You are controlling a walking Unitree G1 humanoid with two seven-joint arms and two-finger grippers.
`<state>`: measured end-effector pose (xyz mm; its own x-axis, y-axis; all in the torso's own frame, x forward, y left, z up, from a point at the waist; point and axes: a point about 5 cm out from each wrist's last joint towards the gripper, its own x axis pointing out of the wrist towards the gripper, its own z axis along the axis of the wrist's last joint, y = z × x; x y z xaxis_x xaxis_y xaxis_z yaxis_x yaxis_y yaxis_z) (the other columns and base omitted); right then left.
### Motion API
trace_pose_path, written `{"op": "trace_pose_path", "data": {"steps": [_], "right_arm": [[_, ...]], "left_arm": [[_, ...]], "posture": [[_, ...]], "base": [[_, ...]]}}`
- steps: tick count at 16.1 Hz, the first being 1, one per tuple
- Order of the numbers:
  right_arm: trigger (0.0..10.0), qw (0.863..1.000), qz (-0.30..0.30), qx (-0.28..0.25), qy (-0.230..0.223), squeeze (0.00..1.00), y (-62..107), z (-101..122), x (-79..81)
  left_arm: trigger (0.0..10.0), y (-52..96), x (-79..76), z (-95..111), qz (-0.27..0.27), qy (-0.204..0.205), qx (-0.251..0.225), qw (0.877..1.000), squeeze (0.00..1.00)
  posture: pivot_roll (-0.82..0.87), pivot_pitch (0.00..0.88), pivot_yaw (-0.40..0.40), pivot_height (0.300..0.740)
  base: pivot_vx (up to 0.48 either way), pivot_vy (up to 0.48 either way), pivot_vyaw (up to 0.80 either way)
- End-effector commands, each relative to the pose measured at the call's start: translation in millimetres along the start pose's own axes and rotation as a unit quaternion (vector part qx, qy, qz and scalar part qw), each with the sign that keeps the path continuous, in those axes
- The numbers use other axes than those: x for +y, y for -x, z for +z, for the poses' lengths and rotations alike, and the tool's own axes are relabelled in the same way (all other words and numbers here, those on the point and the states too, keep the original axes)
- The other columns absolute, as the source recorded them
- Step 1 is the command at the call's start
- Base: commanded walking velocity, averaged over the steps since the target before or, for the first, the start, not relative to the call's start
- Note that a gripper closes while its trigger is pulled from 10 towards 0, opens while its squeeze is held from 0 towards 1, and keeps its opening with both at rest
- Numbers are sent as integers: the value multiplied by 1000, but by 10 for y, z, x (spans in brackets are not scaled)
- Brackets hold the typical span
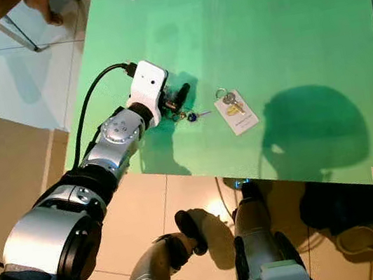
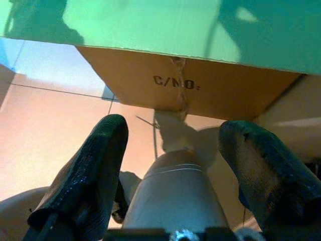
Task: Hang keys on a hook
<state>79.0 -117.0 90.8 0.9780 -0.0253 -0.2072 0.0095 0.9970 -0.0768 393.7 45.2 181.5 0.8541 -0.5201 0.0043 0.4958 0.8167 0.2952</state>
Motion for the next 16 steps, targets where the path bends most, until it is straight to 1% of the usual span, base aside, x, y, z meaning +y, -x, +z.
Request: {"op": "trace_pose_path", "data": {"steps": [1,5,8,9,10,12,16], "right_arm": [[10000,999,32,11,-30,0,40,0,169],[10000,999,41,9,-27,0,11,6,157],[10000,999,44,8,-28,0,13,13,174],[10000,999,45,9,-28,0,14,18,176],[10000,999,45,9,-29,0,16,19,175],[10000,999,44,10,-30,0,20,19,175],[10000,999,42,10,-31,0,18,19,171]], "left_arm": [[10000,88,24,-224,7,1,40,999,0],[10000,130,64,-326,22,7,68,997,0],[10000,150,35,-407,14,22,94,995,0],[4000,150,-1,-424,7,30,97,995,0],[0,150,-16,-432,2,34,100,994,0],[0,156,-42,-463,-4,43,112,993,0],[0,157,-19,-466,3,51,118,992,0]], "posture": [[-576,458,256,740],[-565,454,249,740],[-568,461,248,740],[-570,465,250,740],[-570,465,250,740],[-573,468,252,740],[-573,468,252,740]], "base": [[0,0,0],[0,0,0],[0,0,0],[0,0,0],[0,0,0],[0,0,0],[0,0,0]]}}
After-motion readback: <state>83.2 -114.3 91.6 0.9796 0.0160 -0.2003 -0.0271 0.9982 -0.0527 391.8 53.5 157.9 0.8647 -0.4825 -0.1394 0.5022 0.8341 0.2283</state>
